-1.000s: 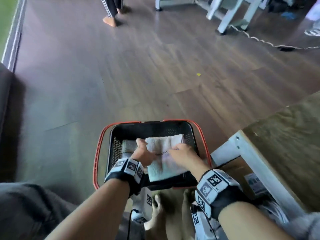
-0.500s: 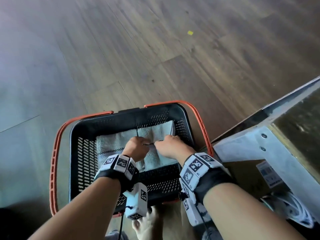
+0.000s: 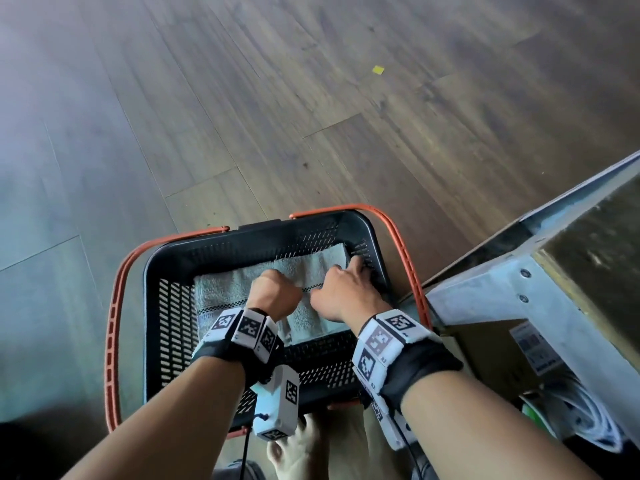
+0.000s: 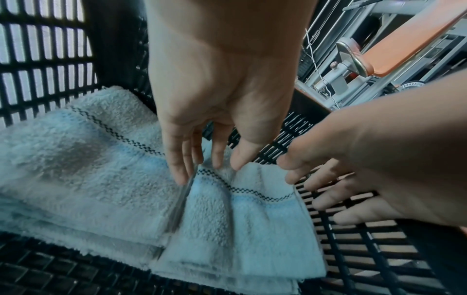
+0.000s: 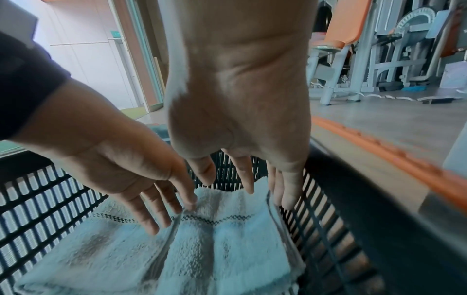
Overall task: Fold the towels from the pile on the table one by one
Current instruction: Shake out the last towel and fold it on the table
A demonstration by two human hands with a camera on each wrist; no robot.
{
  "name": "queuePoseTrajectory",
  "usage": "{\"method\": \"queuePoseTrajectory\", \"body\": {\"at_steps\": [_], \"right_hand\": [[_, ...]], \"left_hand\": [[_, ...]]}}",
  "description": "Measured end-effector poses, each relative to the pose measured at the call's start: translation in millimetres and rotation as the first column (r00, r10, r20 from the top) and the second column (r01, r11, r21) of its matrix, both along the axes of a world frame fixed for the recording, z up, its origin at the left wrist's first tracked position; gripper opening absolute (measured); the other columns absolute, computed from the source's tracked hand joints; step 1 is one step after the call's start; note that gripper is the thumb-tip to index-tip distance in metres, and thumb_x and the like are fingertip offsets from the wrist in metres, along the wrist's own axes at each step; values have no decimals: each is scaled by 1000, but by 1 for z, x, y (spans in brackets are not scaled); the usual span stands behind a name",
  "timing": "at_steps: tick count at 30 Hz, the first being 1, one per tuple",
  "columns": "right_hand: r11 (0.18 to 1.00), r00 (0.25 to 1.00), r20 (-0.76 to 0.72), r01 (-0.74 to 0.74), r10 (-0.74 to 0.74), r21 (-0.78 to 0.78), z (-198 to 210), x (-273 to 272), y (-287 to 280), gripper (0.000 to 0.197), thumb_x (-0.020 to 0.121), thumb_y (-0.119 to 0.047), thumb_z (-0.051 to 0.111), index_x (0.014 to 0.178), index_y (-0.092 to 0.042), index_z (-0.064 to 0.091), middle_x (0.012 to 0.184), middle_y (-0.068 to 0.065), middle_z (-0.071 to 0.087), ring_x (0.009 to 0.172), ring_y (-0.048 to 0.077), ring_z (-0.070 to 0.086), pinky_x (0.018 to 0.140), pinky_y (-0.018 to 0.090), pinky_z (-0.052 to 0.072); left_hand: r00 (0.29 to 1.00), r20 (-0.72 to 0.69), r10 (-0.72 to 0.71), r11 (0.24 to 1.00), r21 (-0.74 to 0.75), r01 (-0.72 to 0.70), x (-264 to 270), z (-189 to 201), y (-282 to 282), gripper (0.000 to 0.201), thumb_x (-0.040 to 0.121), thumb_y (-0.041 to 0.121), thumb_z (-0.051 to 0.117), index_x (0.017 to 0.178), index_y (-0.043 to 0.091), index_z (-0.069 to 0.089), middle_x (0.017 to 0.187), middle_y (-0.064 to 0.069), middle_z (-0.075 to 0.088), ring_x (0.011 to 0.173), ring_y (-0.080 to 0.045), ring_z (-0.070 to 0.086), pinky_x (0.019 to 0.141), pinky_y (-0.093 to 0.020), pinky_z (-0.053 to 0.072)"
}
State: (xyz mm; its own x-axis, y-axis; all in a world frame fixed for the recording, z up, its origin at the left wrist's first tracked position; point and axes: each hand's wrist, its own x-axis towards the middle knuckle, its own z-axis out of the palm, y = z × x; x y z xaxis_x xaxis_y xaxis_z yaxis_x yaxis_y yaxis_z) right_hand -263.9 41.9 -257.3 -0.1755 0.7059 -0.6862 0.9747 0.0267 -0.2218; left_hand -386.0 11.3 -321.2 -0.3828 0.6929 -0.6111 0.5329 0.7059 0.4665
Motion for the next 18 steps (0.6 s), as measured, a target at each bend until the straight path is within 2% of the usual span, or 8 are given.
{"method": "queuePoseTrajectory", "body": {"at_steps": [2,3,5,8,11,14,16,18], "right_hand": [[998,999,-6,-33,33,46,15,2,-1,48,95,-32,48,135,-5,48,153,18,22,140,38,28,103,47,41],[997,999,-11,-47,48,58,25,3,-3,47,96,-32,46,134,-6,49,151,18,27,140,37,28,103,47,40],[995,998,-25,-60,62,83,48,5,-7,44,95,-31,44,132,-8,51,147,17,35,137,36,33,103,47,39],[968,991,-34,-122,132,217,87,10,-20,37,93,-27,45,123,-9,58,136,17,49,128,35,44,98,44,41],[910,982,-53,-145,179,388,136,17,-37,32,92,-27,48,116,-11,61,127,14,57,123,34,48,97,44,41],[848,982,-98,-85,159,523,188,29,-55,28,92,-28,49,113,-14,61,123,9,58,124,31,46,99,42,39],[794,982,-131,-28,135,607,220,41,-66,24,92,-30,47,105,-15,60,117,8,58,119,31,47,94,40,40],[731,982,-162,44,92,681,248,55,-77,23,92,-33,45,98,-16,60,111,7,59,114,31,49,87,39,42]], "left_hand": [[998,12,61,998,4,-61,-3,13,1,24,83,15,59,62,7,49,61,-4,49,62,-23,48,52,-24,36],[997,5,80,997,23,-80,-4,21,2,29,80,14,58,56,8,42,55,-3,43,56,-22,42,48,-23,32],[996,25,89,995,39,-90,-5,43,4,32,79,14,57,53,9,39,51,-2,39,50,-19,37,46,-23,29],[995,75,60,994,89,-66,-2,87,4,30,80,16,60,55,10,44,52,0,42,49,-16,38,46,-22,29],[988,153,-6,988,154,-18,7,139,3,30,77,24,67,54,12,50,51,1,43,53,-20,41,50,-24,32],[975,217,-48,972,234,-4,21,197,-3,32,68,36,68,54,9,60,50,-1,48,57,-19,47,58,-27,39],[964,258,-57,955,297,-23,31,233,-9,31,62,36,63,59,4,62,55,-6,52,60,-19,50,61,-30,41],[965,242,-105,934,358,11,43,267,-17,25,73,29,64,68,4,66,62,-9,56,57,-20,52,59,-29,47]]}}
